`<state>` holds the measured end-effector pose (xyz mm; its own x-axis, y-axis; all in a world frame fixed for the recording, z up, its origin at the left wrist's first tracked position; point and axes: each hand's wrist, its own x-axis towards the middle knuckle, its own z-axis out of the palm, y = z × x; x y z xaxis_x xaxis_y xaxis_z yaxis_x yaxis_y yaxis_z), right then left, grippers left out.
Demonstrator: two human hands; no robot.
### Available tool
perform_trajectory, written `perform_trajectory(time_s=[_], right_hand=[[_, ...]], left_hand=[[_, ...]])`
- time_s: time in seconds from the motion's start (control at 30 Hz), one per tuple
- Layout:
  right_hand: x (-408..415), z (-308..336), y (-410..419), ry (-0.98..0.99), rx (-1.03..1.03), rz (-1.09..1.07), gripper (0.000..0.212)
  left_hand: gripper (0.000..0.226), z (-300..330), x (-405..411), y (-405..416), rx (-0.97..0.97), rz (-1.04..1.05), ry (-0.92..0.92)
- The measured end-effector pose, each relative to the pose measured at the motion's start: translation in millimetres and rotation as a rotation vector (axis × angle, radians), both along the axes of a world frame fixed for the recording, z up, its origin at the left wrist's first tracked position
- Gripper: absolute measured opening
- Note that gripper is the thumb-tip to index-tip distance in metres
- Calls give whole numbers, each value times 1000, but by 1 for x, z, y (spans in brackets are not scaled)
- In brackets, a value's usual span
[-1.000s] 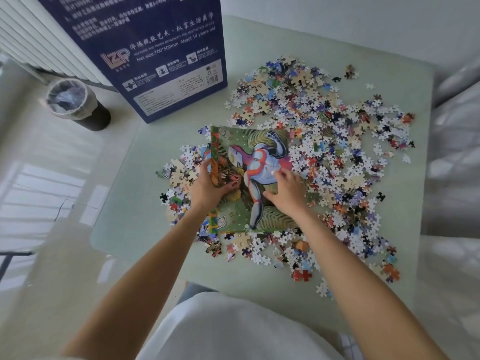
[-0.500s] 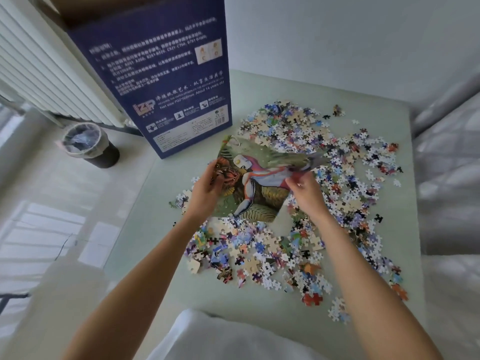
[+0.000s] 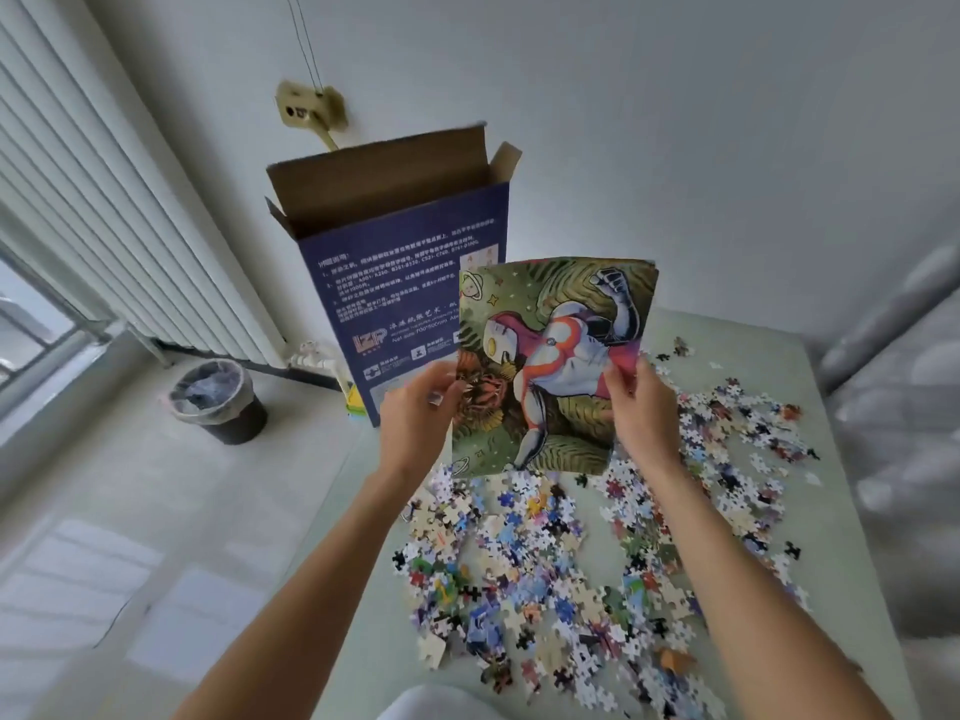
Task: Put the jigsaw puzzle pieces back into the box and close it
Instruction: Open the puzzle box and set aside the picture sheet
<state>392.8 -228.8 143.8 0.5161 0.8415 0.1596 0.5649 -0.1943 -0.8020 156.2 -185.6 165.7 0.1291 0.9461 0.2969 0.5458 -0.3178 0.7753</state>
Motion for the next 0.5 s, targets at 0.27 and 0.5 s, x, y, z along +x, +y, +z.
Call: perform_trajectory(time_s=[0.27, 0.5], right_hand=[[-24, 125, 64, -56, 410, 163, 29], [-50, 213, 132, -89, 589, 218, 36]], left_hand=[[16, 109, -26, 56, 264, 38, -221], [11, 176, -47, 100, 376, 118, -382]])
